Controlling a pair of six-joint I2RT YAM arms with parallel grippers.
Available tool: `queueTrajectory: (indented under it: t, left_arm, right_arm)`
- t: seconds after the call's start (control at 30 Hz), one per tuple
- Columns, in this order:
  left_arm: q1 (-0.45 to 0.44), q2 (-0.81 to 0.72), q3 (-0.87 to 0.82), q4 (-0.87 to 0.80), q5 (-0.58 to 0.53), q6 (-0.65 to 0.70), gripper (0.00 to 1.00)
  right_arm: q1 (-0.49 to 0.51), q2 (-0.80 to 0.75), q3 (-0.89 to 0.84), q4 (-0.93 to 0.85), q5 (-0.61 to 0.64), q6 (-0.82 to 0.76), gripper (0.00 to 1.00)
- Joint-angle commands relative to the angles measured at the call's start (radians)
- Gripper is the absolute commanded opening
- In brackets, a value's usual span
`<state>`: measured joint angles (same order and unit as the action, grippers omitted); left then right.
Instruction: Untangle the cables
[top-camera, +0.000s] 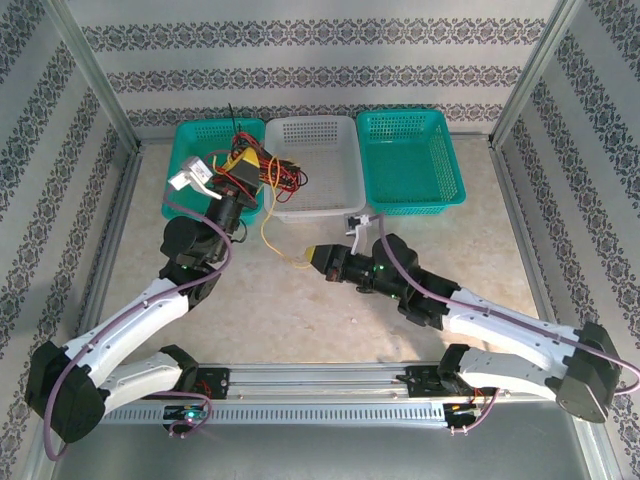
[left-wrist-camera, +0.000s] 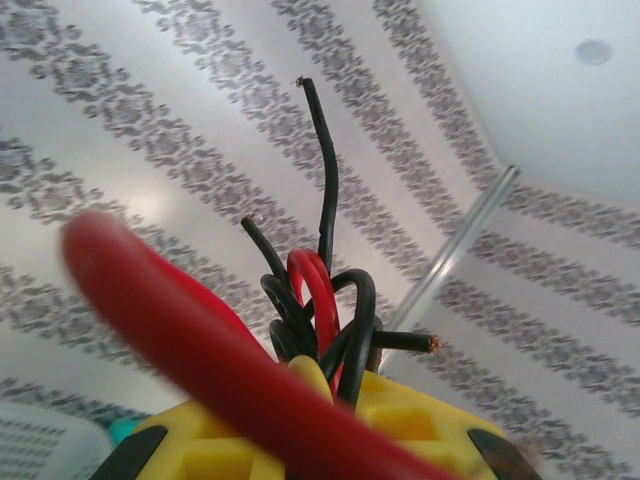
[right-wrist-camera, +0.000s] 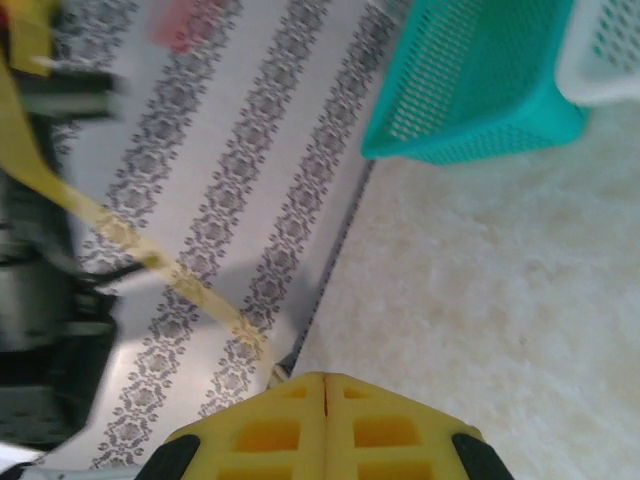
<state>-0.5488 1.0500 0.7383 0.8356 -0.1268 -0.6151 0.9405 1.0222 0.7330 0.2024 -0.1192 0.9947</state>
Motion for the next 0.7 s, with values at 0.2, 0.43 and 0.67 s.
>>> queueTrajectory:
  t: [0.2, 0.43, 0.67]
  left_arm:
    - [-0.008, -0.04, -0.074, -0.105, 0.074, 0.037, 0.0]
    - [-0.006, -0.066, -0.075, -0.161, 0.265, 0.018, 0.0]
    - [0.032, -0.084, -0.134, -0.122, 0.365, -0.111, 0.0]
  right_arm:
    - [-0.134, -0.129, 0.401, -0.322, 0.091, -0.254, 0.0]
    - [-0.588, -0.087, 0.613, -0.589, -0.016, -0.264, 0.0]
    - [-0.959, -0.03, 0.575, -0.628, -0.184, -0.163, 0.0]
